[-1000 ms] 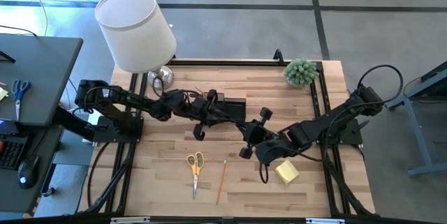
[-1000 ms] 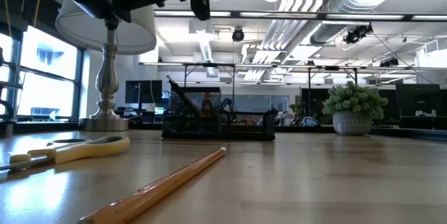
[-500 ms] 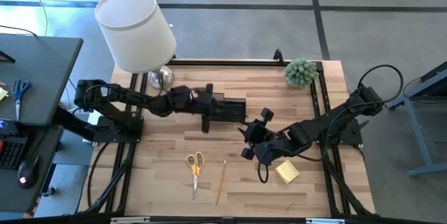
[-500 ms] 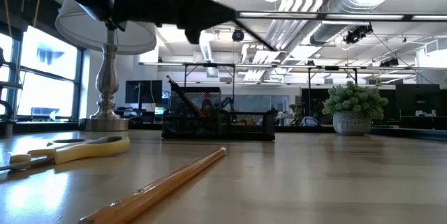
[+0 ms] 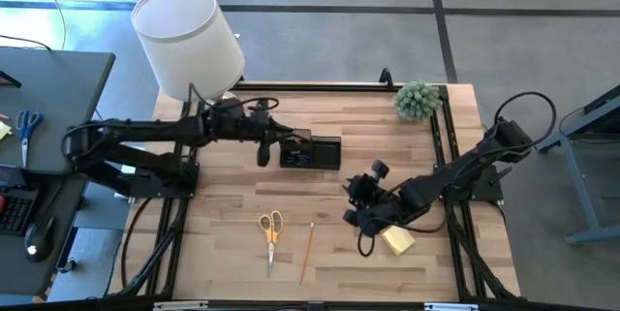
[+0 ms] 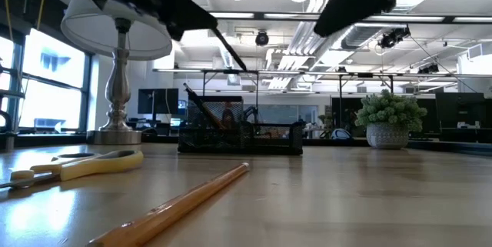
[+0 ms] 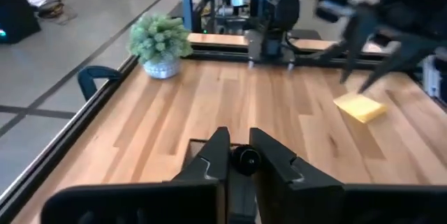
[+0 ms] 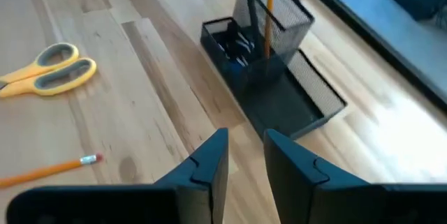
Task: Pick and place office supplies into organizer
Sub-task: Put the black pen into the desk organizer
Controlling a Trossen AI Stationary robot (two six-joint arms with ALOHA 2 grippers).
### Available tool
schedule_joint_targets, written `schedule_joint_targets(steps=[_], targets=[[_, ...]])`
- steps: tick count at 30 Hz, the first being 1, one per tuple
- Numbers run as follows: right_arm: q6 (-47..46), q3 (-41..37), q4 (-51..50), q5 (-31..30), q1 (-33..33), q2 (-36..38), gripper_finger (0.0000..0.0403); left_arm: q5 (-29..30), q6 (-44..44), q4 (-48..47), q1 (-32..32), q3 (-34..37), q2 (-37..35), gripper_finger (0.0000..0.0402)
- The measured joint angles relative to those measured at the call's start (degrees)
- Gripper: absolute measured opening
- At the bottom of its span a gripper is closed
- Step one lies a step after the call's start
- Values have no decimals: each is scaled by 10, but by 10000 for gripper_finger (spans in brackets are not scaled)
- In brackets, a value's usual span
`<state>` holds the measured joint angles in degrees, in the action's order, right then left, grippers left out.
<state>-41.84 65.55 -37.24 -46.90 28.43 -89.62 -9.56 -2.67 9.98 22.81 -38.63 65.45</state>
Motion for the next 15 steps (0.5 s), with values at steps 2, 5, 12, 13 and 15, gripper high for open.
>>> schedule_joint_targets(steps=[2, 5, 12, 13, 15], targets=[[-22, -23, 20, 0, 1, 0, 85, 17, -1, -28, 0, 0, -21, 24], [-44, -56, 54, 2, 5, 0, 85, 72, -4, -72, 1, 0, -35, 22], [-48, -116, 146, 5, 10, 0, 85, 98, -14, -90, 1, 0, -9, 16], [-48, -124, 157, 6, 9, 0, 85, 101, -14, -84, 1, 0, -2, 18], [-47, -134, 178, 6, 9, 0, 85, 106, -15, -83, 1, 0, 10, 22]])
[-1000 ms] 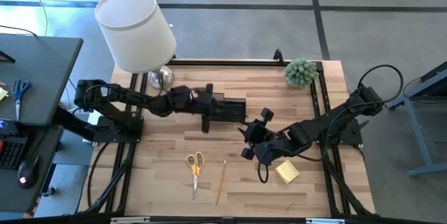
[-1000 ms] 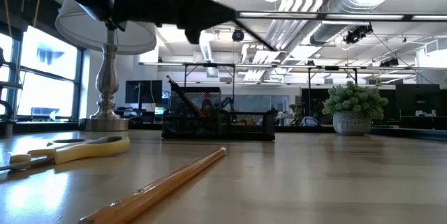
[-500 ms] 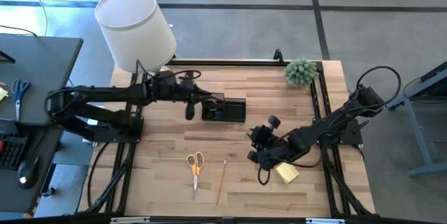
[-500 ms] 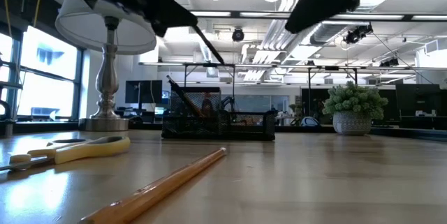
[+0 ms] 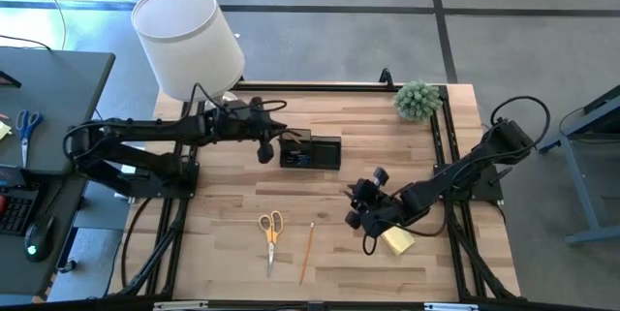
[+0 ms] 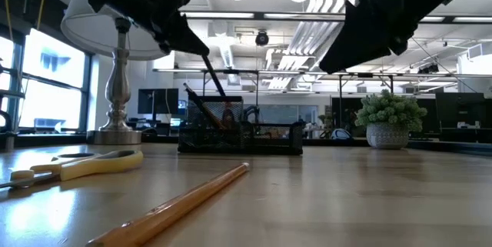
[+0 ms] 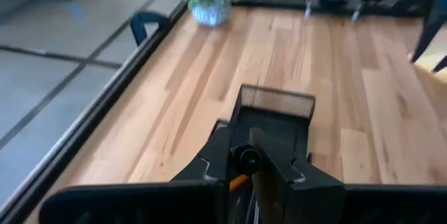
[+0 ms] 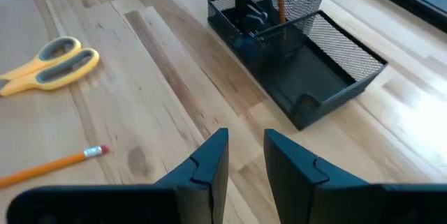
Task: Pick and place office supplies into organizer
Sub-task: Put the black pen into the desk organizer
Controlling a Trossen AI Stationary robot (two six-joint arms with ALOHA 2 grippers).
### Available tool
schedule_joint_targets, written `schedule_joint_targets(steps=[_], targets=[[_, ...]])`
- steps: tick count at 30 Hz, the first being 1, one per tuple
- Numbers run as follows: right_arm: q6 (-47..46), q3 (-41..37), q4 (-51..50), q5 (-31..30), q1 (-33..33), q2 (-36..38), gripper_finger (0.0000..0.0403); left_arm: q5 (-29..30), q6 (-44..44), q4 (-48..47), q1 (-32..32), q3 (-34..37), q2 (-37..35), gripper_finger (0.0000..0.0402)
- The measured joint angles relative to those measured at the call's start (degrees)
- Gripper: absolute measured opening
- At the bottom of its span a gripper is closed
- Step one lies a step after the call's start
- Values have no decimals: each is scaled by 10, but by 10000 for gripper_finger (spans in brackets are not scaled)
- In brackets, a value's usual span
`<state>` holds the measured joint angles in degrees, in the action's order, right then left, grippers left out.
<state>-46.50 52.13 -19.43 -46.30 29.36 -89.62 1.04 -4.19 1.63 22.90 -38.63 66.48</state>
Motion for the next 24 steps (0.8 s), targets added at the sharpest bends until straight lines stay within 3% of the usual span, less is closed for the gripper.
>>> schedule_joint_targets(steps=[14, 24], targets=[[0, -7, 17, -6, 5, 0, 85, -14, 6, 25, 0, 0, 46, 41], [0, -7, 18, -9, 4, 0, 85, -8, 32, 25, 0, 0, 46, 118]])
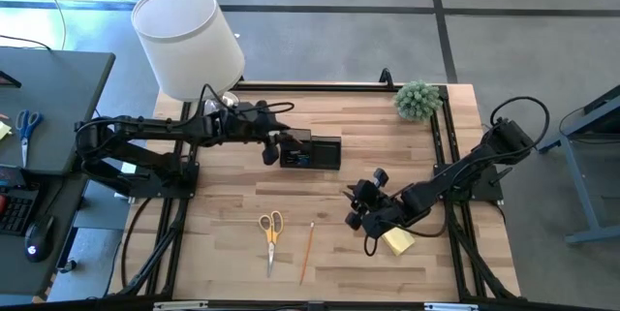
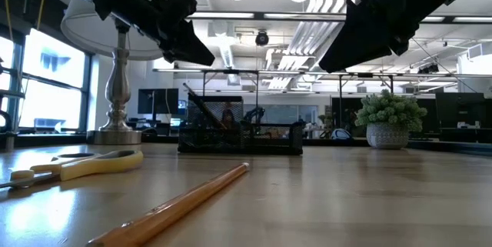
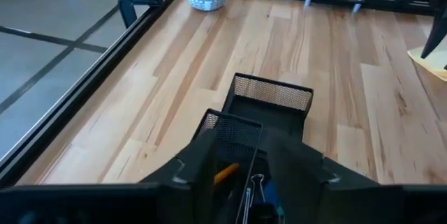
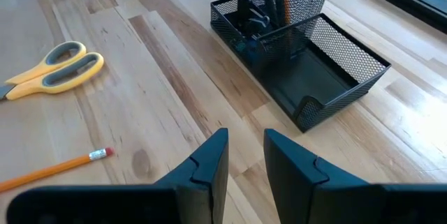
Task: Pick and place office supplies into organizer
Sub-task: Put the black pen into the desk organizer, then put the orange pencil into the desk organizer
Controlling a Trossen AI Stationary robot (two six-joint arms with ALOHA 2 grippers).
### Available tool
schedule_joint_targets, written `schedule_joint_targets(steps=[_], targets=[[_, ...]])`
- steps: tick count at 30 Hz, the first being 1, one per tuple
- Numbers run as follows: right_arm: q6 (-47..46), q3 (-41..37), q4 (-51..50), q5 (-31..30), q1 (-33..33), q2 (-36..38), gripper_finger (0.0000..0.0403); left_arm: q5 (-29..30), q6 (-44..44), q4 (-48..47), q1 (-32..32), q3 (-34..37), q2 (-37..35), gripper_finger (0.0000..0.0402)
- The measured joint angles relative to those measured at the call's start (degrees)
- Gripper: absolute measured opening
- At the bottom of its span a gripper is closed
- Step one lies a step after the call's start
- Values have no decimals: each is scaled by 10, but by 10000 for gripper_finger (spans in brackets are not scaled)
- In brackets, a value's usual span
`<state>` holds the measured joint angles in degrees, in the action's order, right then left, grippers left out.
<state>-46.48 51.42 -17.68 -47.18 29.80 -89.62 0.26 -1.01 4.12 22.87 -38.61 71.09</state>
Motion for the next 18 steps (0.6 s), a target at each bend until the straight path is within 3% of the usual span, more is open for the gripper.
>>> schedule_joint_targets(steps=[7, 13, 18], targets=[[0, 0, 0, -2, 0, 0, 85, 4, 2, 2, 0, 0, -1, 163], [4, 0, 0, -2, -2, 0, 85, -28, 23, -2, -1, -14, -8, 168], [24, 0, 25, 47, -18, 0, 85, -81, 43, -124, -24, -73, -24, 158]])
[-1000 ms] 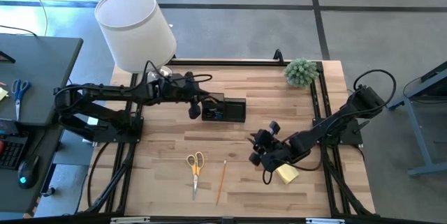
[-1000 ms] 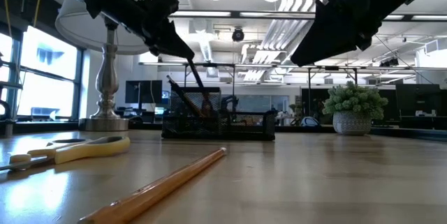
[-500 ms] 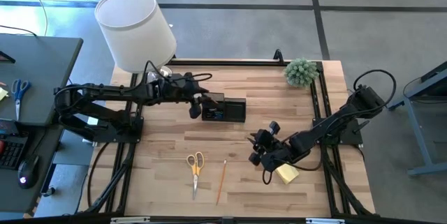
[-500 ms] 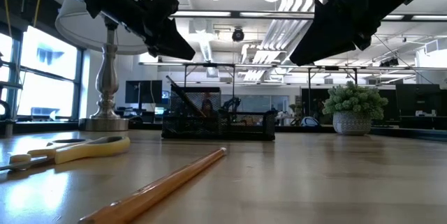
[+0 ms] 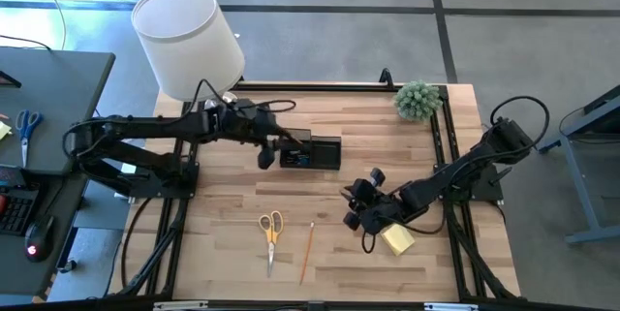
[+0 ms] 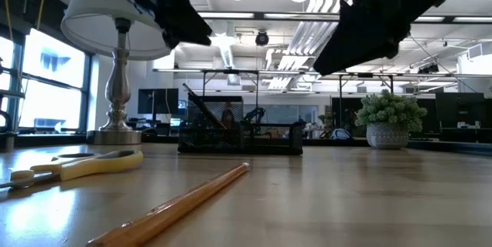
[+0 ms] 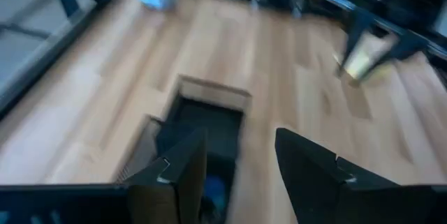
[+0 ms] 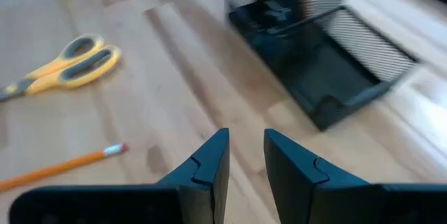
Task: Pick and place office supplies into organizer
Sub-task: Put the orange pencil into the desk organizer
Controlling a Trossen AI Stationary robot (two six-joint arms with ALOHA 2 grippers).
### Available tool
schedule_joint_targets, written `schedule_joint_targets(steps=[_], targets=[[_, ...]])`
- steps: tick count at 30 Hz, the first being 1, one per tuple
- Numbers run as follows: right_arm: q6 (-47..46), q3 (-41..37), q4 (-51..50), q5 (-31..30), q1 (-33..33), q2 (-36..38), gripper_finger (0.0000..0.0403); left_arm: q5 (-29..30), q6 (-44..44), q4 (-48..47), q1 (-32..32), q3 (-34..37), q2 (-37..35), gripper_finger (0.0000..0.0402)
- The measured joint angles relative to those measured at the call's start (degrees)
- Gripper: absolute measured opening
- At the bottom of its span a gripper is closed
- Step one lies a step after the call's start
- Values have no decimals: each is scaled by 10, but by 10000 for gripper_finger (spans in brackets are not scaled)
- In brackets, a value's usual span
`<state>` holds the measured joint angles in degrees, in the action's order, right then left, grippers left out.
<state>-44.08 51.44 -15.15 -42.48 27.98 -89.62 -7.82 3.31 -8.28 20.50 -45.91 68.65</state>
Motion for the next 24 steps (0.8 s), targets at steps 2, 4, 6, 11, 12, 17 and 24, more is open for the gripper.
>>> schedule_joint_targets(steps=[2, 4, 6, 11, 12, 17, 24], targets=[[36, 0, 17, 33, -5, 0, 85, 9, -1, -61, -19, -32, -3, 154], [72, 0, 38, 58, -8, 0, 85, 34, -1, -109, -45, -52, -6, 151], [105, 0, 60, 66, -9, 0, 85, 68, 0, -124, -75, -62, -7, 148], [200, 0, 91, 93, -11, 0, 85, 138, 23, -136, -134, -63, -7, 143], [214, 0, 91, 97, -11, 0, 85, 146, 37, -141, -142, -63, -7, 143], [262, 0, 85, 120, -11, 0, 85, 181, 111, -172, -183, -63, -7, 142], [391, 0, 104, 198, -19, 0, 85, 241, 242, -165, -261, -45, 17, 142]])
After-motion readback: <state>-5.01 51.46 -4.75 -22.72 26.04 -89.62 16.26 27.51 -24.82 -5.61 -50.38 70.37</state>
